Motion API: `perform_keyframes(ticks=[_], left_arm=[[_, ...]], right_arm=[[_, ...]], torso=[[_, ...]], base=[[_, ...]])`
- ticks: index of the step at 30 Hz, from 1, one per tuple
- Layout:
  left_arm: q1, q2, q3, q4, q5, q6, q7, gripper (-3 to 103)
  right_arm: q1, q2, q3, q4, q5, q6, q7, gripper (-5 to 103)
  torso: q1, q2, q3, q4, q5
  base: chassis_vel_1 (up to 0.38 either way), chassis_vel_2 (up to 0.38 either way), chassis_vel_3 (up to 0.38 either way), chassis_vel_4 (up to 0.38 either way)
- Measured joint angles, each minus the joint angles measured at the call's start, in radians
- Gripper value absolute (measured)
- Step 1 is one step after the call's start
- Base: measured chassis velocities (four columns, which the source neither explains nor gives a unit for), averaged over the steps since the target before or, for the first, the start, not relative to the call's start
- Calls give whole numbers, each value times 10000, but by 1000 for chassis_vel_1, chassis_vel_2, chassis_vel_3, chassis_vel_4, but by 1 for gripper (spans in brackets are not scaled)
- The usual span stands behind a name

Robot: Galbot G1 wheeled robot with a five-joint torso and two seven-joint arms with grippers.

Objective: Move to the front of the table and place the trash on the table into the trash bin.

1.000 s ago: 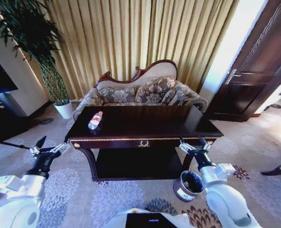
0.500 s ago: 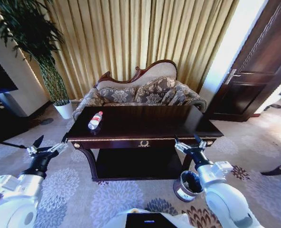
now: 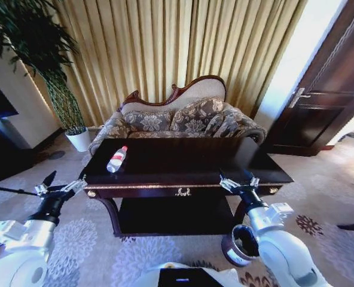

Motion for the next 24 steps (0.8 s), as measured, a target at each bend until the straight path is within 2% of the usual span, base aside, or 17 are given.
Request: perform_keyframes(ticks=[7,10,12,15,17,20,22,24], left_arm=[[-104,39,64,0,-25,23,-131,100],[-535,450,286,26,-417,674,-1013,100],[-720,618,334,80,-608,883,-1231,100],[-1631,1627,597,690,-1092,1464,-1988,100],[-1845,1880,692,874,-1201,1580,-2155,100],[-2679,2825,1093,1450,-1733,2310,-2770,100],[-2806,2984,1169,1528,-1824,2502,-2831,100],[-3305,3544,1415,1815,-2257,3119,-2920,100]], right_arm=[[8,-11,2,-52,-1,24,4,100],[-21,-3,27,-91,4,40,9,100],[-27,13,27,-113,6,48,10,100],[-75,131,33,-222,5,141,15,100],[-102,160,48,-242,4,159,18,100],[-188,280,151,-353,2,226,23,100],[-197,299,172,-386,-1,250,24,100],[-204,346,216,-481,-14,300,28,100]], torso=[[-5,2,-2,1,0],[-7,4,-3,1,0],[-9,5,-4,0,-1],[-12,6,-4,-2,0],[-12,6,-3,1,-1],[-8,5,-2,-2,-4],[-8,5,-2,-1,-2],[-8,5,-3,1,-3]], base=[[-74,85,83,-93],[0,0,0,0],[0,0,0,0],[0,0,0,0],[0,0,0,0],[0,0,0,0],[0,0,0,0],[0,0,0,0]])
